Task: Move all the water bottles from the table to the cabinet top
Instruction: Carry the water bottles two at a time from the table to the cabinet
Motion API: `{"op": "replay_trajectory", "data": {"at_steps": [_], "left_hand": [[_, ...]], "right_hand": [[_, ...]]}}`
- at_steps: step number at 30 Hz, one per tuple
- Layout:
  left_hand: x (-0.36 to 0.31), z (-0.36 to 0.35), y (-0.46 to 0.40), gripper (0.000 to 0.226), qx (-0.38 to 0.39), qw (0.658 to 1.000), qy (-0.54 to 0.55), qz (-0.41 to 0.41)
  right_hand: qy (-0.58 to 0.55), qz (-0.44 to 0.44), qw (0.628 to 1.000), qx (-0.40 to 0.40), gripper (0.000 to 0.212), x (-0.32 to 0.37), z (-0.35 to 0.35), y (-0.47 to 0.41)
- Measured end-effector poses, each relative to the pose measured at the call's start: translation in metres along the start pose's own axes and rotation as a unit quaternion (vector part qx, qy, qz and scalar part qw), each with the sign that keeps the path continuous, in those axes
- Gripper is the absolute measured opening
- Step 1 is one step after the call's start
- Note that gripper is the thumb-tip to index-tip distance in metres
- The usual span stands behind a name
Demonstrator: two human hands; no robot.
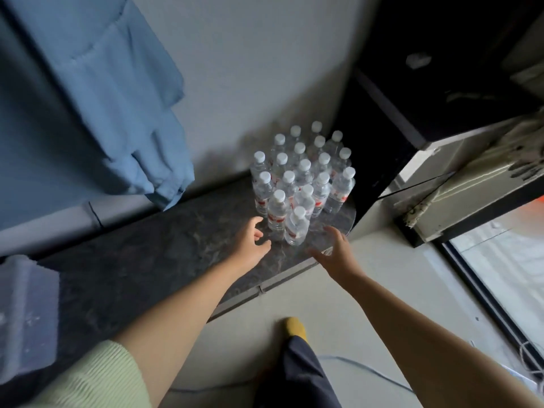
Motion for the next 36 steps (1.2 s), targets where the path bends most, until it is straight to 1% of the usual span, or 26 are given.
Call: {"op": "replay_trajectory", "data": {"at_steps": [3,6,9,13,16,21,25,27,31,33,36], "left_hand": [[-0.03,0.024,0.033,0.05,-0.029,0.998,-0.031,-0.036],[-0.055,0.036,0.057,0.053,-0.021,0.996,-0.065,-0.06],[-0.073,0.042,0.069,0.055,-0.011,0.988,-0.122,-0.094],[-0.084,0.041,0.089,0.05,-0.019,0.977,-0.179,-0.115],[-0.076,0.034,0.101,0.051,-0.025,0.978,-0.184,-0.093],[-0.062,0.033,0.13,0.05,-0.09,0.984,-0.148,-0.035],[-0.047,0.027,0.17,0.048,-0.133,0.983,-0.127,0.01],[-0.029,0.03,0.2,0.049,-0.153,0.979,-0.129,0.031],[0.016,0.062,0.258,0.052,-0.2,0.966,-0.131,0.097],[0.046,0.093,0.299,0.052,-0.247,0.951,-0.124,0.138],[0.087,0.126,0.356,0.051,-0.295,0.931,-0.116,0.183]], "right_hand": [[0.081,0.046,0.995,0.03,0.057,0.023,0.029,0.024],[0.153,0.069,0.984,0.059,0.048,0.038,0.052,0.04],[0.201,0.08,0.973,0.076,0.048,0.045,0.069,0.044],[0.297,0.109,0.944,0.089,0.057,0.049,0.085,0.047],[0.336,0.136,0.927,0.1,0.06,0.053,0.088,0.047],[0.348,0.239,0.901,0.105,0.054,0.069,0.088,0.058],[0.34,0.31,0.879,0.127,0.052,0.074,0.072,0.074],[0.341,0.348,0.86,0.154,0.051,0.082,0.052,0.092],[0.345,0.422,0.811,0.212,0.048,0.109,0.004,0.147],[0.345,0.475,0.773,0.241,0.049,0.132,-0.027,0.192],[0.36,0.537,0.714,0.27,0.047,0.156,-0.067,0.26]]}}
Point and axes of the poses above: each hand's wrist, its own y-axis away from the middle knuckle, its own z-axis out of the back of the hand, x = y × z, the point moved 8 cm from there along -y, towards the middle knuckle, and after that the axes turned 11 degrees about -x, right-handed, at the moved point
